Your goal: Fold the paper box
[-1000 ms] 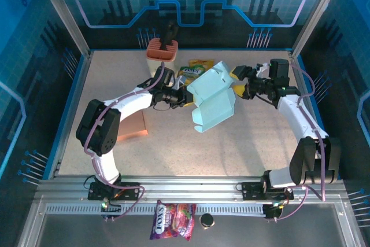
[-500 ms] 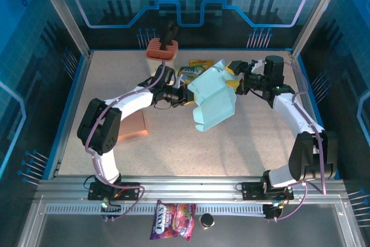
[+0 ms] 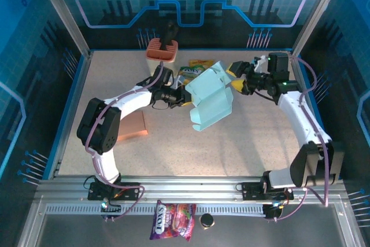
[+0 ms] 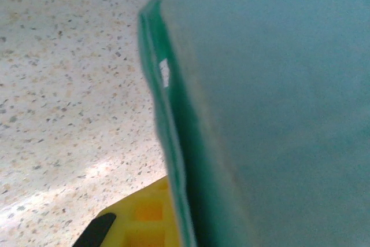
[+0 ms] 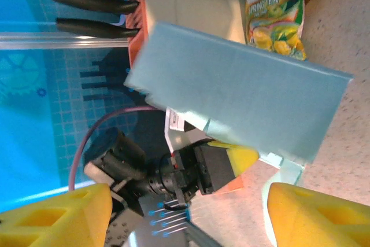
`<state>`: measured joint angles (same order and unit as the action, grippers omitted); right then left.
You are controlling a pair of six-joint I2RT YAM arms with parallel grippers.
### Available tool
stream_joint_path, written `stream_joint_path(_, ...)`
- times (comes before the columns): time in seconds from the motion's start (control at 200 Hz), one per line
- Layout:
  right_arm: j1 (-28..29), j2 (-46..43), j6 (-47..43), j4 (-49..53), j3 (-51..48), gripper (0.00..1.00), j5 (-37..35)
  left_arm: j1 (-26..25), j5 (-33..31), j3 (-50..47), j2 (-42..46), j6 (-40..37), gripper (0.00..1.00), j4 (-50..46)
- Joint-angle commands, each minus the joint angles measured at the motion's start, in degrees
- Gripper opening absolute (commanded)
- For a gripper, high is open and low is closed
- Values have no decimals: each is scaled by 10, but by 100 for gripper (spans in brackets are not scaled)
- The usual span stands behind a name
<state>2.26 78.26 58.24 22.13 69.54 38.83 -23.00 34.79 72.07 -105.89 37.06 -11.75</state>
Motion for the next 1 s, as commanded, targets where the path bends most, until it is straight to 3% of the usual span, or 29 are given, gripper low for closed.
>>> stream_joint_path(0.0, -13, -40, -107, 108, 32, 71, -37, 11, 12, 31, 16, -39, 0, -54)
stream_joint_path(0.195, -28, -32, -153, 91, 49, 62, -66, 15, 39, 58, 15, -97, 0, -127)
stream_joint_path(0.37, -27, 62, -256, 79, 108, 55, -17, 25, 83, 65, 16, -116, 0, -138)
stream_joint_path(0.495, -25, 105, -315, 85, 146, 55, 37, 30, 102, 76, 12, -133, 0, -157)
stream_joint_path(0.66, -17, 137, -368, 125, 164, 56, 52, 35, 114, 90, 5, -149, 0, -178)
stream_joint_path(0.805, -6, 138, -369, 101, 141, 56, 85, 36, 118, 105, -4, -165, 0, -203)
stream_joint_path(0.996, 20, 135, -390, 114, 144, 54, 76, 36, 118, 114, -14, -167, 0, -208)
